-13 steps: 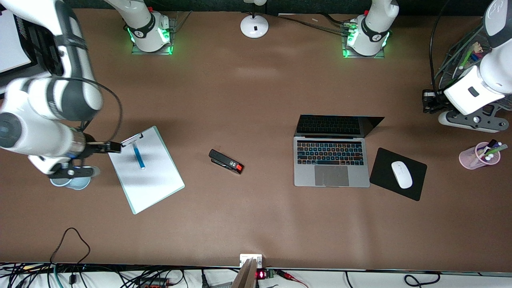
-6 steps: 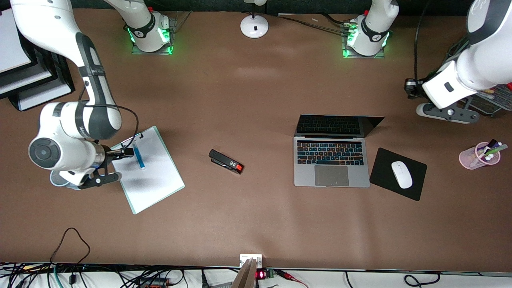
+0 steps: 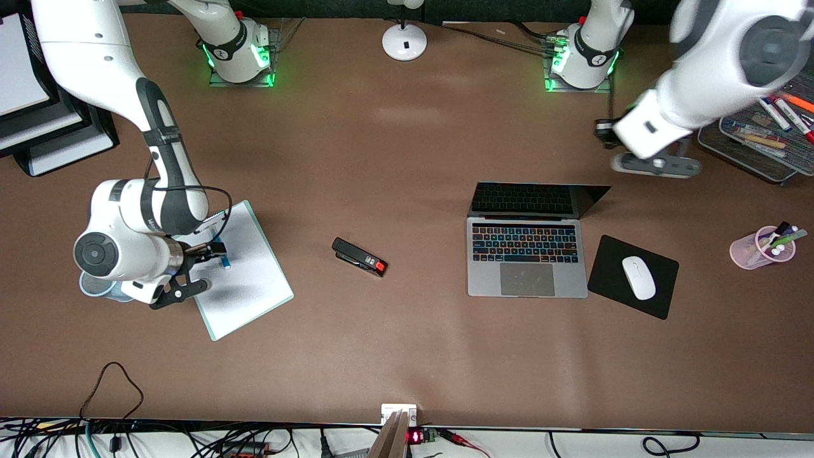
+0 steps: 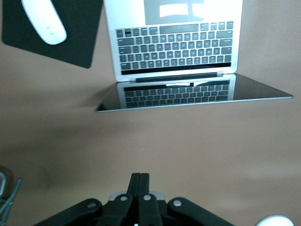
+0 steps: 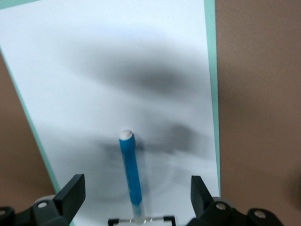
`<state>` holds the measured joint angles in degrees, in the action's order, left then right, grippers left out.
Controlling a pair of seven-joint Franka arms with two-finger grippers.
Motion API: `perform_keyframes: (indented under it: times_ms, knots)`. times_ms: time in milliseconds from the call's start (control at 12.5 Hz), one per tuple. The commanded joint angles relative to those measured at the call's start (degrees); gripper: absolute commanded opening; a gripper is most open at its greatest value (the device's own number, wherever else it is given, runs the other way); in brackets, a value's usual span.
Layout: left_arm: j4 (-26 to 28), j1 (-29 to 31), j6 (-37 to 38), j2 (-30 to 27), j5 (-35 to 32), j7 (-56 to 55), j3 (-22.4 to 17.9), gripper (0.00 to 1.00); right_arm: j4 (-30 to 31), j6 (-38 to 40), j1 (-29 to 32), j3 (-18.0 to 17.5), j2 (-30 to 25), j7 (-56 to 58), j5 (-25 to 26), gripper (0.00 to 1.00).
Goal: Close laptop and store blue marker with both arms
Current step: 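Grasp the blue marker with the right gripper while the left gripper nears the lid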
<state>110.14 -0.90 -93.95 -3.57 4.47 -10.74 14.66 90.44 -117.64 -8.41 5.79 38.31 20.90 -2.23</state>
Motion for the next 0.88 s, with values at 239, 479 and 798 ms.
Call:
perform_keyframes:
  times_ms: [239, 479, 798]
  knots:
    - [12.71, 0.72, -17.29, -2.41, 0.71, -6.83, 6.61, 0.00, 2.28, -3.30, -0.11, -0.16, 0.89, 2.30, -1.19, 0.82]
    - [16.84, 0.63, -24.59, -1.62, 0.63, -6.92, 6.70, 0.00, 2.11, -4.44, -0.38, -0.25, 1.16, 2.30, -1.37, 0.75]
    - [18.00, 0.46, -29.70, 1.02, 0.28, -6.92, 7.32, 0.00, 2.11, -4.88, -0.55, -0.34, 2.04, 2.30, -1.37, 0.68]
